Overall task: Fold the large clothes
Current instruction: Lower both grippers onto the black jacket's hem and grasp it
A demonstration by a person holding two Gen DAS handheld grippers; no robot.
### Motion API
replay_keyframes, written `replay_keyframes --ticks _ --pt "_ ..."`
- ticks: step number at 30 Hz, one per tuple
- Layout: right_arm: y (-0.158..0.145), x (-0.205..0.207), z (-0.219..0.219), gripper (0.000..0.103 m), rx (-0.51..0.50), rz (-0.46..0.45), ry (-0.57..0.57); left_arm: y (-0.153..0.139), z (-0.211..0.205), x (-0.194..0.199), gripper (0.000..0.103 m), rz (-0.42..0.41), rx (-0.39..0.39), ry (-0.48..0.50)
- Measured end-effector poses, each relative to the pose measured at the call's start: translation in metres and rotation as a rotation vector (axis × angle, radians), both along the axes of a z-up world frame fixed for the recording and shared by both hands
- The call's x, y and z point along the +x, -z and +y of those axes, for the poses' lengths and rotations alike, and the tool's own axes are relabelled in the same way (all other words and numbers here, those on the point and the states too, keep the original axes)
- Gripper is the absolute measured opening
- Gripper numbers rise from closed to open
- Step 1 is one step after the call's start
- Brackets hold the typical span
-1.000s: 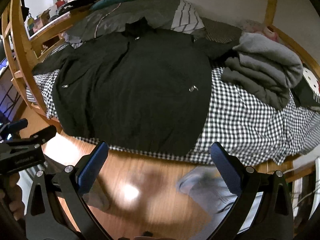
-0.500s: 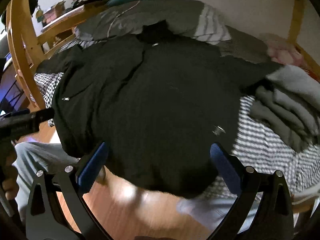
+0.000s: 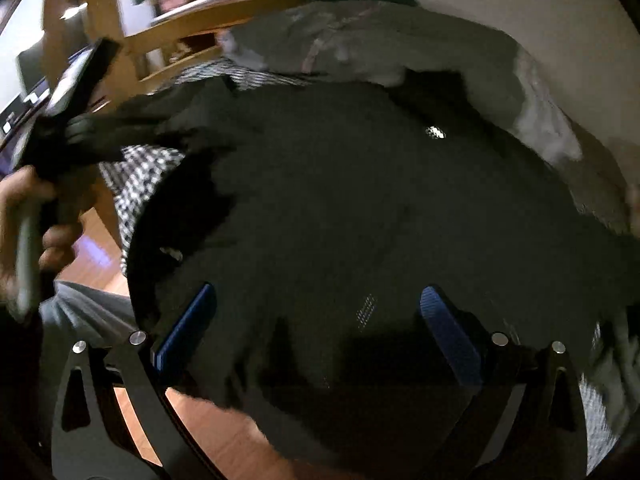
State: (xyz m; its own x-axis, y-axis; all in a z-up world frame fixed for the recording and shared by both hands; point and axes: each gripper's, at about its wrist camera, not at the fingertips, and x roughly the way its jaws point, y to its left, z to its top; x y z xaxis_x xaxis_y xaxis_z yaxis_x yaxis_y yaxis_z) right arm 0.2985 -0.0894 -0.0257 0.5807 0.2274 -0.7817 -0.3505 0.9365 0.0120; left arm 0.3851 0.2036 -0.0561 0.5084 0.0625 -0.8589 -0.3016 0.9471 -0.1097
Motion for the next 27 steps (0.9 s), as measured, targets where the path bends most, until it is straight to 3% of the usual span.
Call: replay_keyframes --ticks 3,7,14,16,19,21,23,24,25,27 --pt "-0.001 0.024 0.039 0.1 -0.052 -0.048 -0.124 0.003 0.03 0.027 0.098 -0.007 -0.048 -0.034" --pt "0.005 0.054 0.091 0.1 -0.103 -0.075 -0.324 0.006 0.059 0.059 0.098 -0.021 -0.052 -0.08" --pt "0.012 0.082 0.167 0.1 -0.223 -0.329 -0.458 0.026 0.106 0.104 0.098 -0.016 -0.088 -0.126" --pt "0.015 0.092 0.19 0.1 -0.236 -0.349 -0.502 0.032 0.119 0.108 0.098 -0.007 -0.084 -0.15" --pt "0.025 0.108 0.223 0.1 -0.279 -0.363 -0.562 0.035 0.141 0.114 0.098 0.001 -0.01 -0.216" --pt "0.034 0.12 0.243 0.1 -0.325 -0.374 -0.592 0.04 0.15 0.118 0.098 -0.005 -0.047 -0.238" --pt "0.049 0.136 0.263 0.1 -0.391 -0.353 -0.602 0.046 0.151 0.129 0.098 0.019 -0.031 -0.221" --pt "0.057 0.146 0.271 0.093 -0.417 -0.322 -0.601 0.046 0.153 0.132 0.098 0.018 -0.028 -0.222" --pt "0.063 0.153 0.275 0.077 -0.435 -0.287 -0.596 0.047 0.154 0.134 0.098 0.017 -0.031 -0.228" --pt "0.072 0.165 0.282 0.071 -0.45 -0.234 -0.587 0.049 0.165 0.137 0.098 -0.002 -0.091 -0.255"
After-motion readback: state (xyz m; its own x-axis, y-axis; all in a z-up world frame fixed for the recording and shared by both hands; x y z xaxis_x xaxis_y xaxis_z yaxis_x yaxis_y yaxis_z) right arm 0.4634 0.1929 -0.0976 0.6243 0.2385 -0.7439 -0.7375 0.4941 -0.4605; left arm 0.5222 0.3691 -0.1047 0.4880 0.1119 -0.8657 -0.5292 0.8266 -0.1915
